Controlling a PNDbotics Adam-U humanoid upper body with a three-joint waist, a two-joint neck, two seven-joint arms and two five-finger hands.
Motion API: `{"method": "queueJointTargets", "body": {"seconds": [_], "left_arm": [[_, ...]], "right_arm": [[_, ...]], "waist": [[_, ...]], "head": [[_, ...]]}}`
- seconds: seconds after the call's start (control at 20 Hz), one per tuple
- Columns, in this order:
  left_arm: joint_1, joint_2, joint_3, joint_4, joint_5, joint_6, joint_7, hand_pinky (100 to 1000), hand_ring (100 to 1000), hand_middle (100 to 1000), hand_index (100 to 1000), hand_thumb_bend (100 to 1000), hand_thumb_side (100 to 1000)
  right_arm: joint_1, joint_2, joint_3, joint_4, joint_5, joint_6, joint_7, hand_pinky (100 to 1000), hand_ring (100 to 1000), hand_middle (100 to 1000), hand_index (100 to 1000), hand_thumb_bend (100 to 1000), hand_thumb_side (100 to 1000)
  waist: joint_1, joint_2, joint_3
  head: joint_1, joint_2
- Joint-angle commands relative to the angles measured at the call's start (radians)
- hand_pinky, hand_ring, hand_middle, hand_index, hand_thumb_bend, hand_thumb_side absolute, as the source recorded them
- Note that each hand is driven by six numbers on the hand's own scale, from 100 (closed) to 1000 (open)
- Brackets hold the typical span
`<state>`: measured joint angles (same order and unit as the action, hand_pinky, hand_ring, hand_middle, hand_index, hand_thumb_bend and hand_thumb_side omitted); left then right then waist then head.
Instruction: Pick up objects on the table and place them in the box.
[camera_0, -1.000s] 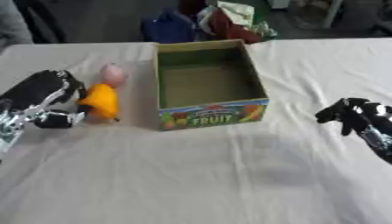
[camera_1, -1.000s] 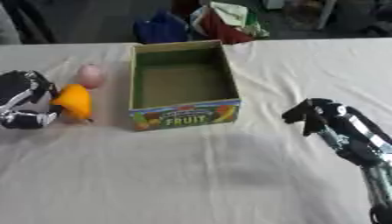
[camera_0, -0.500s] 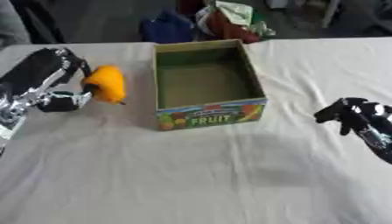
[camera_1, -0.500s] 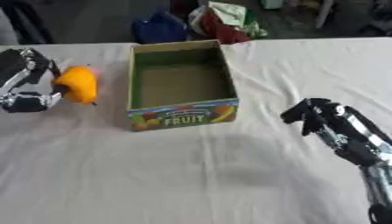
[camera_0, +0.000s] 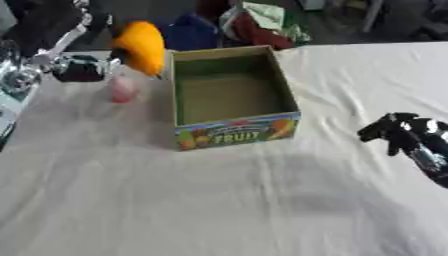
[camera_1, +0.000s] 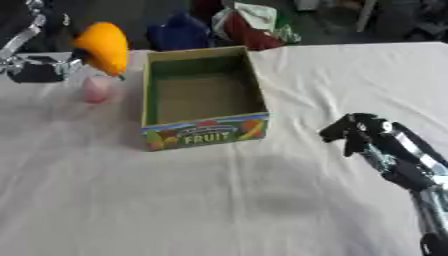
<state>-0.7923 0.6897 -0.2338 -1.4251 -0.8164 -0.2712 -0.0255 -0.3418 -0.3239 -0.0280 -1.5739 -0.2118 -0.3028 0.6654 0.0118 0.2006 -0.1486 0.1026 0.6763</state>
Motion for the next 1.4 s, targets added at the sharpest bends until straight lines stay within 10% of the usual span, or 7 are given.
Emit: {"method": "queueJointTargets", "body": {"seconds": [0.05,0.75,1.4], "left_arm": [[-0.057,-0.034,-0.012,0.061,-0.066,-0.036,-0.007,477,336,206,379,175,100],[-0.155,-0.253,-0.036,0.328,-0.328,-0.141,0.021,514,382,289,454,212,100],[-0.141,-0.283,-0.041,0.357,-0.338,-0.18,-0.025,564,476,439,611,258,100]], "right_arm": [[-0.011,-0.017,0.002,-0.009,0.0,0.001,0.006,730,736,601,440,100,579],[-0.015,0.0,0.022,-0.007,-0.007,0.011,0.031,730,736,602,441,100,585],[-0.015,0.001,0.021,-0.006,-0.005,0.013,0.033,730,736,603,441,100,587]], "waist": [[0.002,-0.019,-0.006],[0.006,-0.026,-0.058],[0.009,-0.023,-0.06]], "head": [[0.005,-0.004],[0.03,-0.005],[0.027,-0.005]]}}
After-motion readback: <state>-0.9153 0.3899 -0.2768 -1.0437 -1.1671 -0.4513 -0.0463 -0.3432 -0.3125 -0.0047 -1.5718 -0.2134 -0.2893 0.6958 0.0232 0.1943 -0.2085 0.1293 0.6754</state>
